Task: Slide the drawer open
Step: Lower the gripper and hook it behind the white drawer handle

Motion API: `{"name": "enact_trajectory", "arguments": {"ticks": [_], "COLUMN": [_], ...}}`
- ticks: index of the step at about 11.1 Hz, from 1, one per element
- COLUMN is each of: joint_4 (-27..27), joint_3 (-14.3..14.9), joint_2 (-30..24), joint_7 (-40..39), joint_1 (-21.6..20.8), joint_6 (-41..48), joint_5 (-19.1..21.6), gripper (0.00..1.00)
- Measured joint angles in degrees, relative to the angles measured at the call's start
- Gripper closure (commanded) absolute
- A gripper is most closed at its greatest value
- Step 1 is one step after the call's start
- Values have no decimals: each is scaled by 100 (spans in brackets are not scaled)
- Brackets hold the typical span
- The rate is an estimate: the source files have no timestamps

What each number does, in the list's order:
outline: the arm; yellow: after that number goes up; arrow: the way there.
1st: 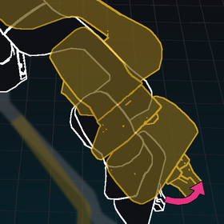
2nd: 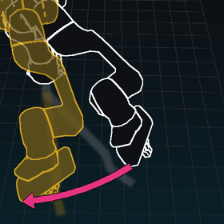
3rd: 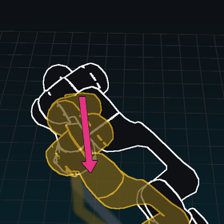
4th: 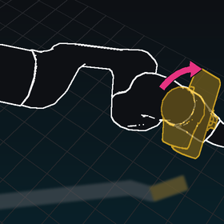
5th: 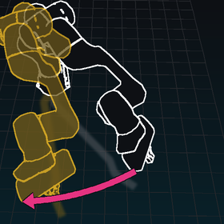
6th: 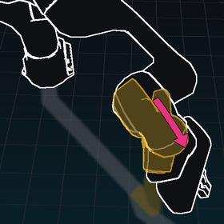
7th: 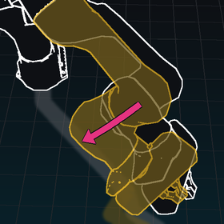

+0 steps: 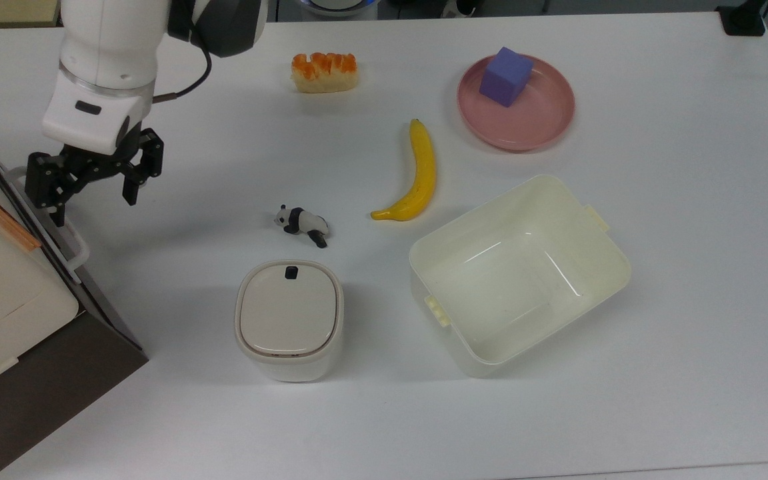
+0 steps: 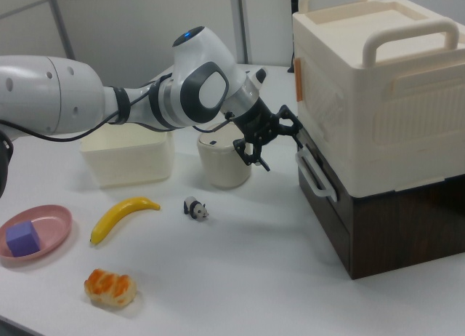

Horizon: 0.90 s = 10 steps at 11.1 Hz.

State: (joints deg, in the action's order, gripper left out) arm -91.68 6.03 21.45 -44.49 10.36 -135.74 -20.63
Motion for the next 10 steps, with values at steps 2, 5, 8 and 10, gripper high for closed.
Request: {"name": "enact_trajectory", "arguments": {"ticks": [2, 5, 8, 10], "joint_4": [8, 17, 22, 34], "joint_3": [59, 117, 266, 286], "joint_2": [31, 66, 153, 182], "joint_7": [-5, -5, 0, 8], "joint_1": [0, 2, 3, 3], "joint_6": [0, 0, 0, 0], "joint_5": [-25, -106, -106, -106], "gripper": [11, 20, 47, 60]}}
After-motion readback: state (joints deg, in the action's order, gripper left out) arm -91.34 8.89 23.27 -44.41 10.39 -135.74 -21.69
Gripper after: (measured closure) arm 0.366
